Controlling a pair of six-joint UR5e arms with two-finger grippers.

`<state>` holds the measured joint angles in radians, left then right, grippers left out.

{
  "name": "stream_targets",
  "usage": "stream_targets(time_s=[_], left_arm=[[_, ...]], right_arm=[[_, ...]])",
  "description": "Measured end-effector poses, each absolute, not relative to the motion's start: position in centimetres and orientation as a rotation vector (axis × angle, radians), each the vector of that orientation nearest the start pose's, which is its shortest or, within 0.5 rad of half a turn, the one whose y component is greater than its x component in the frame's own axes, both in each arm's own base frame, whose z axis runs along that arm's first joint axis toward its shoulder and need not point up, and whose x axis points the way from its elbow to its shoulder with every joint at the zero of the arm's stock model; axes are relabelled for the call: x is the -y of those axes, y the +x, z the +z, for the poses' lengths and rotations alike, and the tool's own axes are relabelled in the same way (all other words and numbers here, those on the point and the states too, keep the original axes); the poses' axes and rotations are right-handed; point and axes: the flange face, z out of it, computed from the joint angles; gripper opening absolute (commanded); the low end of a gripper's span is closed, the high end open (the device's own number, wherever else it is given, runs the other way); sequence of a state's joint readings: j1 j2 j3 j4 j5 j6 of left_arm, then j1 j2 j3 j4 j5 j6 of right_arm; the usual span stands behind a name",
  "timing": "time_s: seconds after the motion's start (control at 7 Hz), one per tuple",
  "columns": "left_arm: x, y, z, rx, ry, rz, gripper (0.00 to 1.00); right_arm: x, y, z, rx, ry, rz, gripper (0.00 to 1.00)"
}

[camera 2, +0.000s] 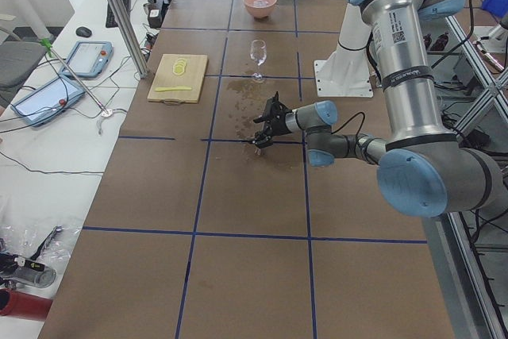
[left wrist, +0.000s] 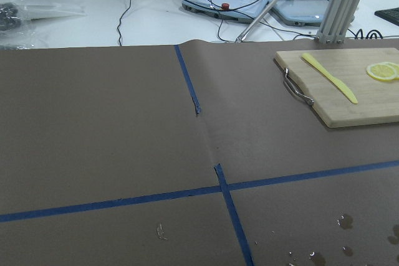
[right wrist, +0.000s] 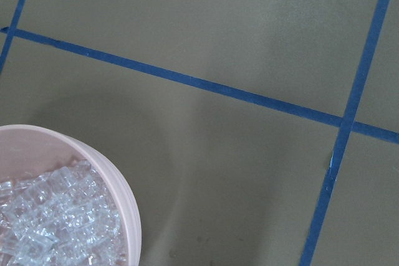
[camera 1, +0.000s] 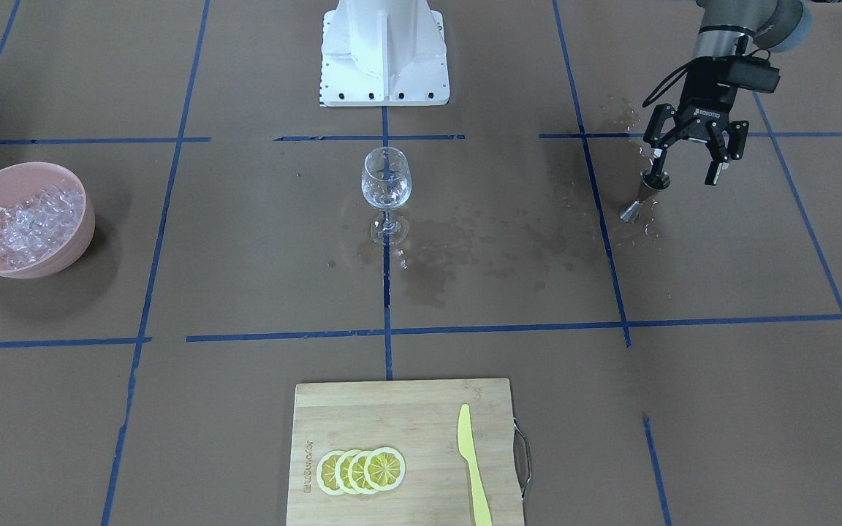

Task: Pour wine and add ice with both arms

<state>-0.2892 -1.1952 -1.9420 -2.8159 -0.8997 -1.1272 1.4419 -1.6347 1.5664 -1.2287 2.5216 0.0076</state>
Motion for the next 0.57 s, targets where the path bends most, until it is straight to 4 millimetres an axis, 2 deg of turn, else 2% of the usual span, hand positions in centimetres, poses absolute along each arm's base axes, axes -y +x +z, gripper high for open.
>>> stream_targets(time_s=[0.29,0.57], left_arm=[[25.9,29.1,49.3,-0.878,1.037,-0.335,0.98],[24.5,30.4,51.2,-0.818,1.109,-0.345,0.98]], right_arm=[[47.9,-0.9,64.0,0.961,0.191,-0.243,1.0],[47.9,-0.9,64.0,0.962,0.193,-0.244,1.0]])
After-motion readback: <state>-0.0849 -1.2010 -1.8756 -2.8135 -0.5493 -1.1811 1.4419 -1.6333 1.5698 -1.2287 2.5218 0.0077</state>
